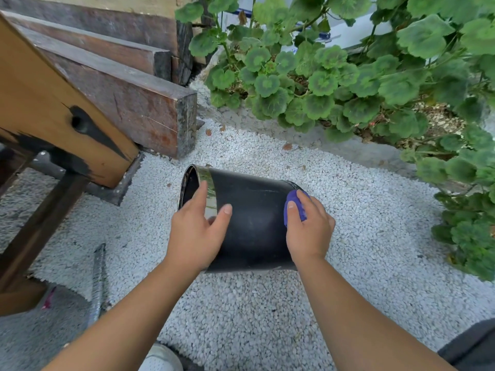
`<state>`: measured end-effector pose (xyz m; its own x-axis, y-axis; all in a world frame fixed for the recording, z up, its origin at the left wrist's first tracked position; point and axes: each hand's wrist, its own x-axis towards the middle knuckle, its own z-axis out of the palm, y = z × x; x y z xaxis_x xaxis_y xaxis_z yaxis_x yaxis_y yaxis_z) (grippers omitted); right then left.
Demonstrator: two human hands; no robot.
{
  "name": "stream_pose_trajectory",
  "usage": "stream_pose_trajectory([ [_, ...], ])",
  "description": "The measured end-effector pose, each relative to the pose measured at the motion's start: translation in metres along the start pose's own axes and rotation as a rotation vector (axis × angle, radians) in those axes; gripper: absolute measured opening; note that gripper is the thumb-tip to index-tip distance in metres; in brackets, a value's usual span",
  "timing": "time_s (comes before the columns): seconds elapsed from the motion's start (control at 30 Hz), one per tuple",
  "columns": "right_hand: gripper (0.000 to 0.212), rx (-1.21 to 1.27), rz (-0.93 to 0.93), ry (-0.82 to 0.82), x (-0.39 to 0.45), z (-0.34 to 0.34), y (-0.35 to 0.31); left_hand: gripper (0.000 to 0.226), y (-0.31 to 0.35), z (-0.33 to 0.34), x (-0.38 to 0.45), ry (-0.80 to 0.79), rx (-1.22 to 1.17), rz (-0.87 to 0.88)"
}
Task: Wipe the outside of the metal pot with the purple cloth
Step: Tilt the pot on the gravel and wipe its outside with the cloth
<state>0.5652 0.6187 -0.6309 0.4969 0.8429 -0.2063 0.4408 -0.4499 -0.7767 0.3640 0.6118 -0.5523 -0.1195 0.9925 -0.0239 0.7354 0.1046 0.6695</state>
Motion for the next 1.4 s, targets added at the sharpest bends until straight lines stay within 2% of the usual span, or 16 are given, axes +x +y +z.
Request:
stream_pose_trajectory([
  [0.1, 0.039, 0.094, 0.01, 0.001, 0.008, -0.005, -0.007, 0.1, -0.002, -0.002, -0.001, -0.272, -0.165, 0.058],
  [0.17, 0.036, 0.186, 0.056, -0.008, 0.012, -0.008, -0.011, 0.104, -0.003, -0.007, 0.004, -0.317, -0.222, 0.061],
  [0.27, 0.032, 0.269, 0.084, -0.003, 0.01, -0.007, -0.014, 0.103, -0.005, -0.014, 0.014, -0.297, -0.232, 0.083],
  [0.47, 0.033, 0.289, 0.085, -0.002, 0.029, 0.003, -0.033, 0.088, -0.012, -0.019, 0.042, -0.158, 0.054, 0.204],
  [0.57, 0.029, 0.533, 0.232, 0.061, 0.047, -0.003, -0.04, 0.087, -0.014, -0.016, 0.042, -0.133, 0.159, 0.173],
  [0.63, 0.028, 0.664, 0.298, 0.16, 0.059, -0.012, -0.047, 0.086, -0.016, -0.015, 0.041, -0.121, 0.195, 0.156],
  [0.7, 0.031, 0.698, 0.261, 0.189, 0.064, -0.017, -0.06, 0.083, -0.017, -0.016, 0.043, -0.128, 0.202, 0.156],
  [0.77, 0.032, 0.734, 0.141, 0.082, 0.062, -0.011, -0.081, 0.082, -0.018, -0.018, 0.044, -0.138, 0.203, 0.157],
  [0.87, 0.033, 0.461, -0.137, -0.149, 0.04, 0.016, -0.113, 0.086, -0.01, -0.015, 0.041, -0.144, 0.191, 0.178],
  [0.93, 0.036, 0.065, -0.426, -0.244, 0.022, 0.039, -0.119, 0.082, 0.0, -0.01, 0.038, -0.141, 0.162, 0.24],
  [1.0, 0.045, -0.207, -0.552, -0.276, 0.011, 0.053, -0.115, 0.074, 0.003, -0.008, 0.037, -0.148, 0.148, 0.281],
  [1.13, 0.047, -0.19, -0.508, -0.294, 0.03, 0.051, -0.093, 0.084, -0.001, -0.007, 0.033, -0.13, 0.146, 0.209],
  [1.27, 0.043, -0.298, -0.362, -0.273, 0.066, 0.026, -0.051, 0.087, 0.001, -0.003, 0.029, -0.122, 0.157, 0.206],
  [1.4, 0.044, -0.427, -0.397, -0.276, 0.087, 0.003, -0.032, 0.085, 0.008, 0.002, 0.032, -0.116, 0.197, 0.239],
])
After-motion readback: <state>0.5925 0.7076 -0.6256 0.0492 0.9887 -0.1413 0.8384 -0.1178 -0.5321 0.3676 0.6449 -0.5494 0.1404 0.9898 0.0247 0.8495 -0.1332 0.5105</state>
